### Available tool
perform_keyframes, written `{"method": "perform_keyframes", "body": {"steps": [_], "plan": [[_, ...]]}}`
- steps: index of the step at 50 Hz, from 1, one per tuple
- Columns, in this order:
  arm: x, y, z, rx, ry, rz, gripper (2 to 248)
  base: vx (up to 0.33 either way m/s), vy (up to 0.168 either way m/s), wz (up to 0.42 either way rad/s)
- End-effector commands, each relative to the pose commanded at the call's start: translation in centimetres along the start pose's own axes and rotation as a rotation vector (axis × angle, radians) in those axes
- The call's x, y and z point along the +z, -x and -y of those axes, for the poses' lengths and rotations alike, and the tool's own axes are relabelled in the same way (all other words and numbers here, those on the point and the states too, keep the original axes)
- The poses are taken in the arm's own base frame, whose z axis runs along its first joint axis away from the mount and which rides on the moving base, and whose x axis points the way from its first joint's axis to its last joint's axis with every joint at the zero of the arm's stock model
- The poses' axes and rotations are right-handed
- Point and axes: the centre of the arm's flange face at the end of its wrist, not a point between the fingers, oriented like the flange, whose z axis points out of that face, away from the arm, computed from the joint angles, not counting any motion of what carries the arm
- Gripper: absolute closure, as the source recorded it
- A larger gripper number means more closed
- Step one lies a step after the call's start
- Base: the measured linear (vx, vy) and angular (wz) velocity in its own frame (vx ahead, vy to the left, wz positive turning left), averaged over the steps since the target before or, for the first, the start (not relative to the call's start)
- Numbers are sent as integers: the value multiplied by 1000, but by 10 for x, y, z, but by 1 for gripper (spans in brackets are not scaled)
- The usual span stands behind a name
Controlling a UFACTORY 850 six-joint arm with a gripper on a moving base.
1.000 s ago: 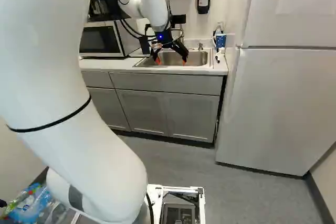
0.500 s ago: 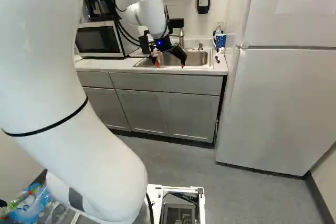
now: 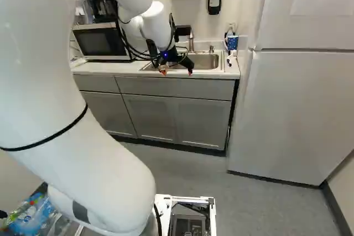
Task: Rinse the cup and place it in the tray
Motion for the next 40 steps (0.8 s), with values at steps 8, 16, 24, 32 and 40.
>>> {"method": "perform_keyframes", "body": {"steps": [8,16,24,32,40], "plan": [[7,16,4,-8,-9,-42,3,0,0,0],[14,33,9,-17,-19,-87,3,0,0,0],[20,53,13,-26,-30,-136,3,0,0,0],[26,75,18,-34,-41,-189,3,0,0,0],[31,99,22,-43,-52,-243,3,0,0,0]]}}
